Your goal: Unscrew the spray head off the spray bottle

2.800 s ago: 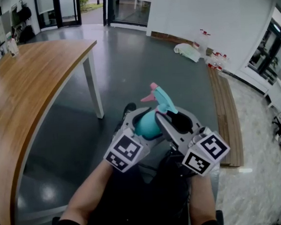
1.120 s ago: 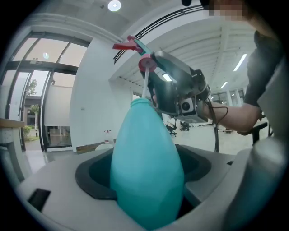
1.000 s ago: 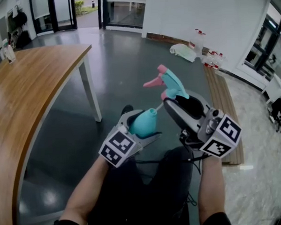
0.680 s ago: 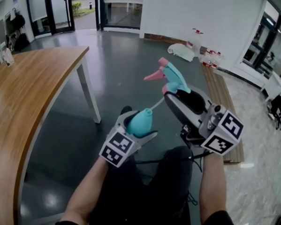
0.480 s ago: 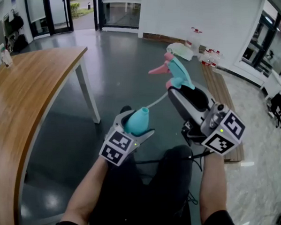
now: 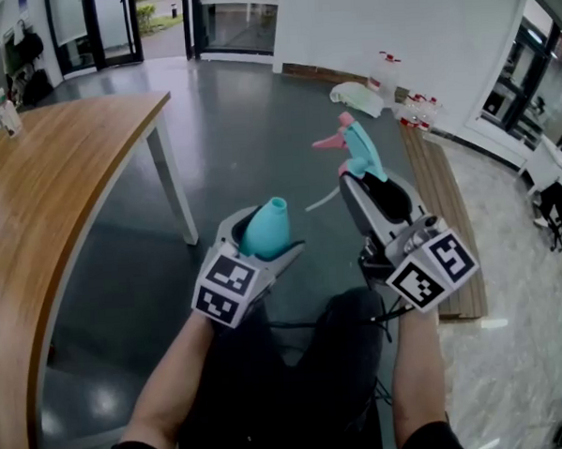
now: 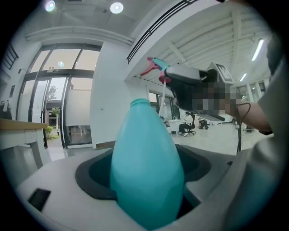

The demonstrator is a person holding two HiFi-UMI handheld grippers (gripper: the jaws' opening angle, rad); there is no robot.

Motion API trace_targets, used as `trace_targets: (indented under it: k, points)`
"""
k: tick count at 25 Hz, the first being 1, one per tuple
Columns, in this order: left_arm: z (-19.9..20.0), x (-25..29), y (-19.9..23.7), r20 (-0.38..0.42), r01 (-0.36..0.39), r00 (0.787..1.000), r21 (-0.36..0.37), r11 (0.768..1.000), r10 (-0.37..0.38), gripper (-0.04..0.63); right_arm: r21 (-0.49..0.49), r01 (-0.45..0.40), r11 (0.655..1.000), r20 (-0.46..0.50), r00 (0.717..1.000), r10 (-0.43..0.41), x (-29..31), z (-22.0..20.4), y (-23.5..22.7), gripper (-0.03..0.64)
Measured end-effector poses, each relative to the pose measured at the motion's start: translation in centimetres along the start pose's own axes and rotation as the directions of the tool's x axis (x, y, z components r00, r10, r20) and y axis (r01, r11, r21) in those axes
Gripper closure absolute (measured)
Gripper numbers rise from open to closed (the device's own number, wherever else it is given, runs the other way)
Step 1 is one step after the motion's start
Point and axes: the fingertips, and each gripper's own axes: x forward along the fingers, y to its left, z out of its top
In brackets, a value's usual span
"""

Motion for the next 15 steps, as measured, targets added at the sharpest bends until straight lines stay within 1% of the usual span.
trace_targets:
  k: [6,11,15]
  points:
    - [3.2,-0.4,0.4,0.063,-0.018,0.998,0.002,1.000,0.017,0.184,0.008,0.098,0.995,-0.044,0.994,-0.097,-0.3,-2.8,-1.5,0.476]
    - [5.2,-0.4,0.5,0.098,-0.021,0.995,0.003,1.000,0.020,0.184,-0.007,0.146,0.989,-0.075,0.986,-0.146,-0.5,-4.5,-1.4,0.476]
    - [5.7,-0.6,0.4,0.115,-0.017,0.993,0.001,1.000,0.017,0.184,-0.023,0.174,0.984,-0.089,0.980,-0.175,-0.7,-5.8,-1.1,0.476]
